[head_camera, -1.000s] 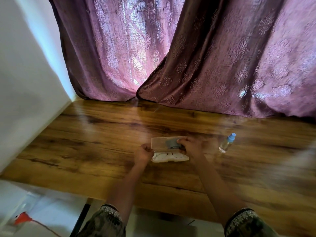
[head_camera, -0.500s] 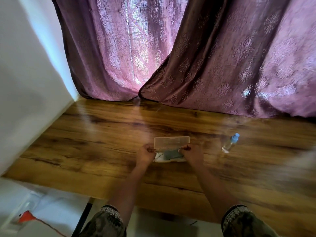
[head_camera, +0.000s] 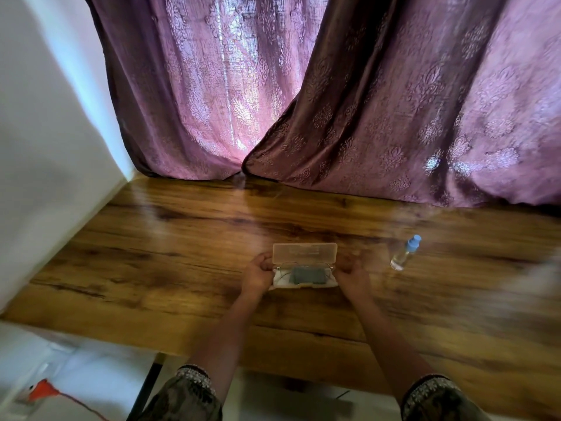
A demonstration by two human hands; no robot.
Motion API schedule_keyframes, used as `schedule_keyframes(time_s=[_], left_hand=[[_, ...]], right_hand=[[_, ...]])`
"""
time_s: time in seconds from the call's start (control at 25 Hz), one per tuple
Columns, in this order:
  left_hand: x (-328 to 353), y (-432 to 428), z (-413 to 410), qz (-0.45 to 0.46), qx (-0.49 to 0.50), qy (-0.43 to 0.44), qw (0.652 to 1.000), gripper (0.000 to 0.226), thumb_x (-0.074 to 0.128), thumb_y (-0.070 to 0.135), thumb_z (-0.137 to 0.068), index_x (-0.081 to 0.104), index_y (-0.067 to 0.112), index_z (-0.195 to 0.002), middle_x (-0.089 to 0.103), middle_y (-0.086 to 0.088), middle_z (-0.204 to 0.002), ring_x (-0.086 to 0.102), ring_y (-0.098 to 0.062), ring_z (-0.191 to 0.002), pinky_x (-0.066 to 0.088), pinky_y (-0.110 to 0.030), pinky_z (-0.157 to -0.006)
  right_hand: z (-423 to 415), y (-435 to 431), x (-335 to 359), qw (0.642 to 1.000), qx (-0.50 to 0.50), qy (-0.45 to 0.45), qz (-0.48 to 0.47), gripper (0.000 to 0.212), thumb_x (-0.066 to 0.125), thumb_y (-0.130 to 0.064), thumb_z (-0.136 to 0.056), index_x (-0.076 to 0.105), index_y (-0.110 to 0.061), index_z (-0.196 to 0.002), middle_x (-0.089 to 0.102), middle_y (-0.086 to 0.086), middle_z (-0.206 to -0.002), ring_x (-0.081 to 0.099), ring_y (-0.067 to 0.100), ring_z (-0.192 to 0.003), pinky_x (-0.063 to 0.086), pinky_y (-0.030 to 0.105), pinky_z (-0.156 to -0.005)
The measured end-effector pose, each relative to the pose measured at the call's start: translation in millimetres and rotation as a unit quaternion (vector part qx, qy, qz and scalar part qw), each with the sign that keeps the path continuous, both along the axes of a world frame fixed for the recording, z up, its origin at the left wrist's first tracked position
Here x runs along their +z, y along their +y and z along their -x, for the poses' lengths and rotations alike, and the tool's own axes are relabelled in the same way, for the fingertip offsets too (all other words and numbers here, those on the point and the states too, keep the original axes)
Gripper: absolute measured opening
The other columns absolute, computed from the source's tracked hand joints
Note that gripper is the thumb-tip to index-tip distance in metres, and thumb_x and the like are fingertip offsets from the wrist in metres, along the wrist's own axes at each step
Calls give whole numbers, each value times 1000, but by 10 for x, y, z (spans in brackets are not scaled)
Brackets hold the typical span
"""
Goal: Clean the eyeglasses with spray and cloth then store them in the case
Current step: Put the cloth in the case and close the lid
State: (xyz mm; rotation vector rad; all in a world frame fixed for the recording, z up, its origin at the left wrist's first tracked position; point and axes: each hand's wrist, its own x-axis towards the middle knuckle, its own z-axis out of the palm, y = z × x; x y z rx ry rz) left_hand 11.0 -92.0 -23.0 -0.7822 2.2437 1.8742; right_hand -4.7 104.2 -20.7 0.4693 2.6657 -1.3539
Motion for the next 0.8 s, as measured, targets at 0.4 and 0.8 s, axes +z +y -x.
schedule_keyframes(time_s=[0.4, 0.8], left_hand=[[189, 134, -40, -148, -12, -28, 989, 37, 45, -6, -90, 55, 15, -118, 58, -8, -113, 58, -22, -97, 55, -31, -68], [295, 398, 43, -215, 15, 18, 976, 34, 61, 1, -84, 54, -2, -117, 61, -14, -112, 57, -21, -97, 53, -31, -82]], right_hand=[[-41, 263, 191, 927, -72, -134, 342, 31, 42, -32, -95, 55, -11, -114, 62, 11, -99, 62, 25, -85, 56, 37, -67], [-43, 480, 175, 914, -106, -28, 391, 11, 61, -9, -86, 58, -10, -96, 61, 12, -100, 62, 18, -78, 54, 17, -48]])
